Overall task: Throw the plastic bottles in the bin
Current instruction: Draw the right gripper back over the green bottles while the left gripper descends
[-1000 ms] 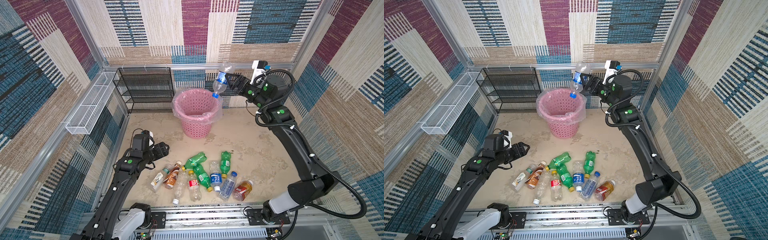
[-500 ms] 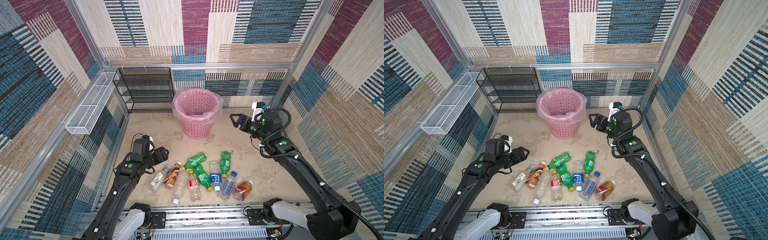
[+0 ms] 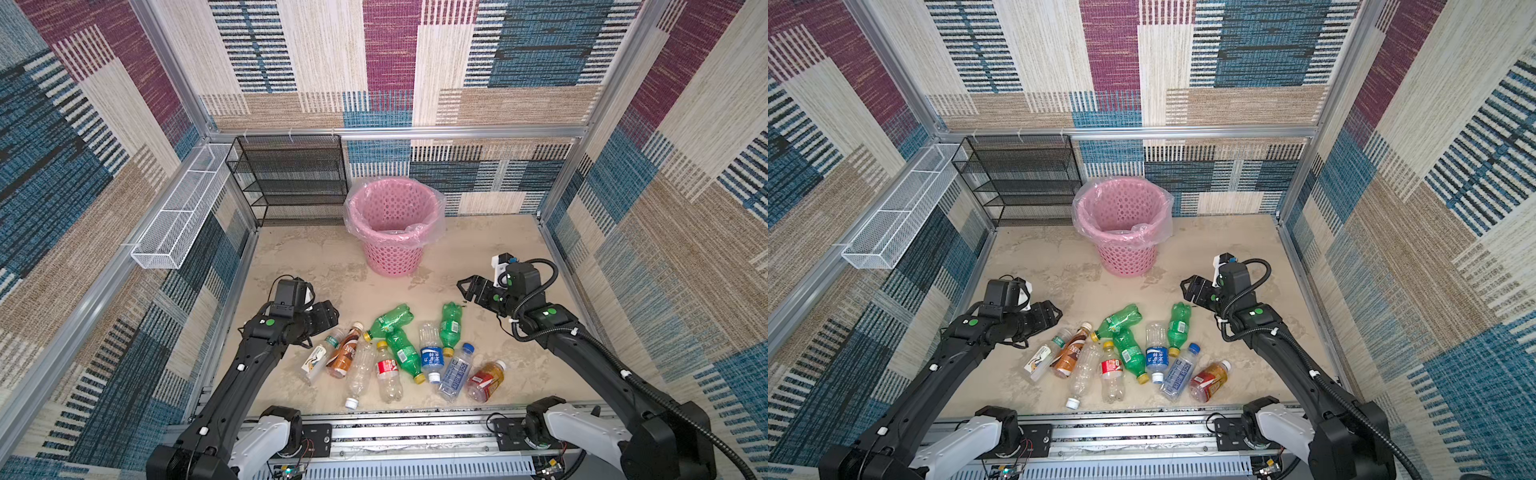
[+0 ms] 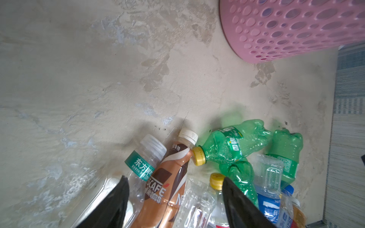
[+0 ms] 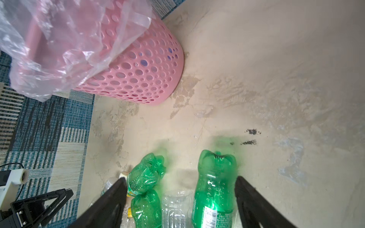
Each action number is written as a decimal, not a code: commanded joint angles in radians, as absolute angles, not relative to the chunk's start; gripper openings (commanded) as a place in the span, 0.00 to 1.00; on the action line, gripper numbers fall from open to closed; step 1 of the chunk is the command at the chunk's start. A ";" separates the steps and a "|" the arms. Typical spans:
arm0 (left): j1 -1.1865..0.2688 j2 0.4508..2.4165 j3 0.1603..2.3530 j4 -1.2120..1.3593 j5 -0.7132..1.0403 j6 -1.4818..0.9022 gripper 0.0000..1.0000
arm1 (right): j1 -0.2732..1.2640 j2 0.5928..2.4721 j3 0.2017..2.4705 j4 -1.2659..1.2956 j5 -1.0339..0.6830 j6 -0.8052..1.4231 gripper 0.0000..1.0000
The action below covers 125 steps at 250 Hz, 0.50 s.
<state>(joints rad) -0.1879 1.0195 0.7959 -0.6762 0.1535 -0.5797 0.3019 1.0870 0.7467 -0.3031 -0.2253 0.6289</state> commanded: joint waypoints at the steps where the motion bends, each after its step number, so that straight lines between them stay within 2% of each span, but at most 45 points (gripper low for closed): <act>1: -0.191 1.020 0.799 -0.771 0.055 -0.622 0.75 | 0.304 1.079 0.724 -0.261 -0.237 0.646 0.86; 43: -0.193 1.039 0.815 -0.832 -0.045 -0.619 0.78 | 0.311 1.086 0.698 -0.235 -0.245 0.653 0.87; 84: -0.202 1.134 0.843 -0.888 -0.044 -0.609 0.79 | 0.313 1.089 0.680 -0.209 -0.251 0.655 0.87; 125: -0.251 1.236 0.863 -0.945 -0.071 -0.615 0.85 | 0.314 1.083 0.666 -0.196 -0.255 0.659 0.87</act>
